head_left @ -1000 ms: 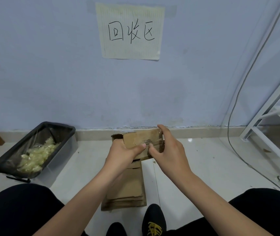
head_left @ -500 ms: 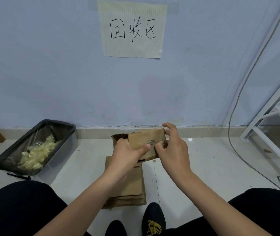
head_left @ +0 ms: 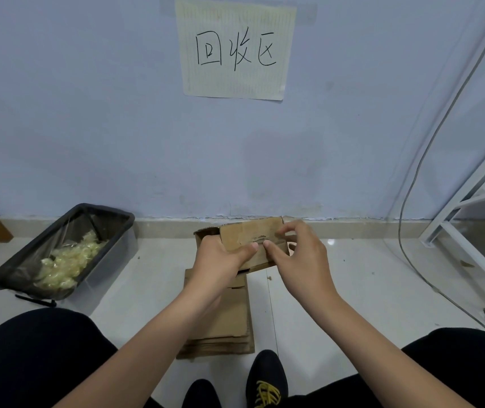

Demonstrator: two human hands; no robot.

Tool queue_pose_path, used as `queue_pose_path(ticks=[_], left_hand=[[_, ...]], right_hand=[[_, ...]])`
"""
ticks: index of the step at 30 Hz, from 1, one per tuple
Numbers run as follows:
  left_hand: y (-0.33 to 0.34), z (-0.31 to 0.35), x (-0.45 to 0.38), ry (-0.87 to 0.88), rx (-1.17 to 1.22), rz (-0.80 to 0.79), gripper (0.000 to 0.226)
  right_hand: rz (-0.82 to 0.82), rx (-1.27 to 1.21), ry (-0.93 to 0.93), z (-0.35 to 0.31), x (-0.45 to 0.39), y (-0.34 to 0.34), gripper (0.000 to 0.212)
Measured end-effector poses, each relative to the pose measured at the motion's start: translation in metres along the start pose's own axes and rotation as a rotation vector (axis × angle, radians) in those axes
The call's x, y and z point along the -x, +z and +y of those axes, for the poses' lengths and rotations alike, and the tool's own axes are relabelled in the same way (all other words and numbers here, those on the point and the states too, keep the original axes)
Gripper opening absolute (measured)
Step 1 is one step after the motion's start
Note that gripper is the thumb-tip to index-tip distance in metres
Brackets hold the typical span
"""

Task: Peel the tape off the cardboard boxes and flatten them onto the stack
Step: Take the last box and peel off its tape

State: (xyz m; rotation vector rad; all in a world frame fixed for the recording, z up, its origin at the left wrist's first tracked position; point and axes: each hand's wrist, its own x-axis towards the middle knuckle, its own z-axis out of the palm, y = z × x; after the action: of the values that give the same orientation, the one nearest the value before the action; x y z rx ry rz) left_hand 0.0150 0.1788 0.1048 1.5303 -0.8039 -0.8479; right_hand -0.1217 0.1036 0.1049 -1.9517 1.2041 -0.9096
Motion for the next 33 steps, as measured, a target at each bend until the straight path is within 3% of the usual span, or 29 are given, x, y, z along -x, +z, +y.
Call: queue_pose_path(ticks=[3,8,11,16,19,25,30,33], left_hand=[[0.002,-0.003,-0.001,-0.005,-0.020,0.007,0.014],[0.005,-0.011,-0.003,-0.028,-0.072,0.038,0.024],[0.004,-0.015,-0.003,-0.033,-0.096,0.034,0.012],[0.003,-0.010,-0.006,-0.060,-0.047,0.039,0.039],[0.001,-0.012,-0.009,-0.100,-0.043,0.066,0.027],[-0.011,-0.010,-0.014,-0.138,-0.047,0.108,0.042],[-0.021,-0.008,-0.019,-0.167,0.010,0.101,0.004],[-0.019,-0.008,-0.018,-0.143,0.001,0.070,0.005]], right_hand=[[0.001,0.108,-0.029,0.000,0.003,0.001,0.006],[-0.031,0.278,-0.113,0.000,0.005,0.007,0.009],[-0.080,0.277,-0.095,-0.001,0.004,0.009,0.013],[-0.120,0.190,-0.045,-0.004,0.002,0.007,0.010],[-0.118,0.156,-0.020,-0.004,0.001,0.005,0.009],[-0.038,0.115,0.050,-0.005,-0.012,-0.009,0.012],[0.050,-0.010,0.132,0.000,-0.020,-0.025,0.001],[-0.005,-0.120,0.107,0.001,-0.019,-0.028,0.030]])
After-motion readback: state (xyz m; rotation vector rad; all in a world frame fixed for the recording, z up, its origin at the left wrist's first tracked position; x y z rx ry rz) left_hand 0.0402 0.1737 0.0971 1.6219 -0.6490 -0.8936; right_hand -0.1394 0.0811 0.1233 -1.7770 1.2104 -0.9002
